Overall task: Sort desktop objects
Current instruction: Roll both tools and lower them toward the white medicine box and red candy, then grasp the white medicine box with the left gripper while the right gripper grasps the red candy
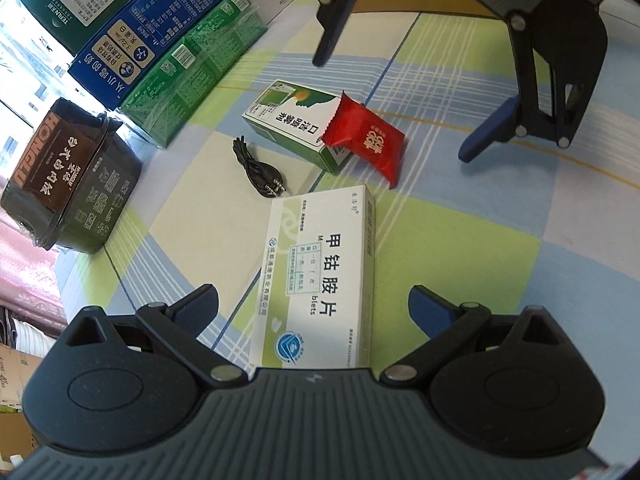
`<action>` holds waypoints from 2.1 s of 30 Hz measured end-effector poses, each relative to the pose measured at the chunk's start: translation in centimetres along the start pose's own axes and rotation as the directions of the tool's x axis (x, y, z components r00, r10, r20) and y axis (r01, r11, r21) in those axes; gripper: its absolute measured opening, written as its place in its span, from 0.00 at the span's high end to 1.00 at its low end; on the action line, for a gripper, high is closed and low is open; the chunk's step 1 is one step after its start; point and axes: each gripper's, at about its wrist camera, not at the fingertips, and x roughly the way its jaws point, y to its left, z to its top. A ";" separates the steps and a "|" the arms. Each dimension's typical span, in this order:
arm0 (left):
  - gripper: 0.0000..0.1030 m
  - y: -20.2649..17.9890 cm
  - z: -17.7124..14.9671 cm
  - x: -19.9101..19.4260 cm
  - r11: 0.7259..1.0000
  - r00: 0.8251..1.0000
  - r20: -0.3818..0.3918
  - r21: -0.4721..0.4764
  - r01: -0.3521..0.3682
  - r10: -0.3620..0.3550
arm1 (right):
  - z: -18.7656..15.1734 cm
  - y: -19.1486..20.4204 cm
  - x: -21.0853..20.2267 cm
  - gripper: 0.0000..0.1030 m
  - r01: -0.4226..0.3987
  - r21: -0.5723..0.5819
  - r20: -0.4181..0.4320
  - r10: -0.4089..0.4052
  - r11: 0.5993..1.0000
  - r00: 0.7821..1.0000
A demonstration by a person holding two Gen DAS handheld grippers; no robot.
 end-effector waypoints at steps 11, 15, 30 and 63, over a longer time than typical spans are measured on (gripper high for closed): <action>0.08 1.4 0.1 1.0 0.998 0.999 0.014 -0.050 0.038 -0.037 | 0.1 -0.3 1.5 0.20 -0.015 0.001 0.002 0.015 1.000 1.000; 0.10 1.8 0.2 1.3 0.996 0.998 0.012 -0.069 0.058 -0.057 | 0.1 -0.6 1.9 0.24 -0.023 0.004 0.003 0.023 1.000 1.000; 0.14 2.8 0.0 2.6 0.989 0.994 -0.007 -0.104 0.107 -0.109 | 0.2 -1.8 2.8 0.48 -0.069 0.041 -0.008 0.070 0.997 0.998; 0.33 2.2 -0.1 0.6 0.965 0.977 -0.031 -0.161 0.206 -0.213 | -0.3 -0.9 0.0 0.58 -0.162 0.230 -0.013 0.169 0.960 0.986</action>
